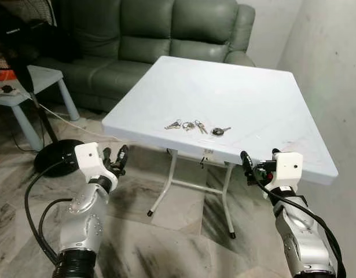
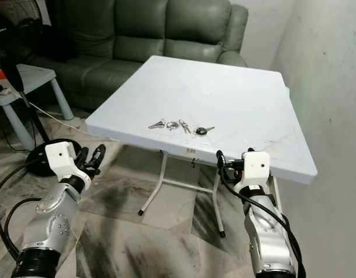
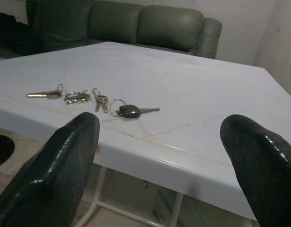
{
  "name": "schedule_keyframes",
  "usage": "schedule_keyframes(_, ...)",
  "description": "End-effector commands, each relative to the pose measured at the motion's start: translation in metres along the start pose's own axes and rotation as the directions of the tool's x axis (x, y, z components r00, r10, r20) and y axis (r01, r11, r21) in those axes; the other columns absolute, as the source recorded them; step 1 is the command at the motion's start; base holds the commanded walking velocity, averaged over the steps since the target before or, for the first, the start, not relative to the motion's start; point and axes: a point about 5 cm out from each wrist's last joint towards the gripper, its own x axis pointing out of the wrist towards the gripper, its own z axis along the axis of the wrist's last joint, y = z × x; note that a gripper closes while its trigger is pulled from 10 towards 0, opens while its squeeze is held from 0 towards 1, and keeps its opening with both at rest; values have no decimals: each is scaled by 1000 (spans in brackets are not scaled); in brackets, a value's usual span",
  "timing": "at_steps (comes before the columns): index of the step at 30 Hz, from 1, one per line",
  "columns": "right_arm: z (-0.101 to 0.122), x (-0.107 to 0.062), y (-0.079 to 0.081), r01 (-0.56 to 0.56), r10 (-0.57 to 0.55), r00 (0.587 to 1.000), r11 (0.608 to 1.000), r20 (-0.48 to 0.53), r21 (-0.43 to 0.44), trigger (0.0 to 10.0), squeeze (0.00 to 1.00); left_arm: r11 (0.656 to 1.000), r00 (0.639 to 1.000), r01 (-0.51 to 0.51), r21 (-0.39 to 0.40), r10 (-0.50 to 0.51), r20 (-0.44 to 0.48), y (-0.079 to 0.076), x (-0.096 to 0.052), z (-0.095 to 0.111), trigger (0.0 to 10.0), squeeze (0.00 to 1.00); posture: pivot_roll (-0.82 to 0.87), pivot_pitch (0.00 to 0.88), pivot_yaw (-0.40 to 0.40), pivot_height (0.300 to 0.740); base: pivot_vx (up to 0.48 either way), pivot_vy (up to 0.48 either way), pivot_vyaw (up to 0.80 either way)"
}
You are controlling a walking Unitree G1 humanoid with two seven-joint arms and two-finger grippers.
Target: Hang keys on a hook
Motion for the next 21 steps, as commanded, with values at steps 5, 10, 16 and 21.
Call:
schedule_keyframes(5,3,2,0,2,-2,1000,1000,10,6,10000,0,1000,1000,-1,-7,1,-7,-2,1,0,10000,0,167,0,-26,740,0,0,0)
schedule_keyframes(10,2,1,0,10,-10,1000,1000,7,10,10000,0,1000,1000,-6,-12,6,-10,-1,2,0,10000,0,165,0,-22,740,0,122,0)
schedule_keyframes(16,1,1,-1,17,-17,1000,1000,5,10,10000,0,1000,1000,-12,-9,12,-13,1,2,1,10000,0,163,0,-20,740,0,477,0)
schedule_keyframes(21,2,1,-1,19,-19,1000,1000,6,10,10000,0,1000,1000,-14,-8,14,-11,1,3,1,10000,0,163,0,-19,740,0,476,0)
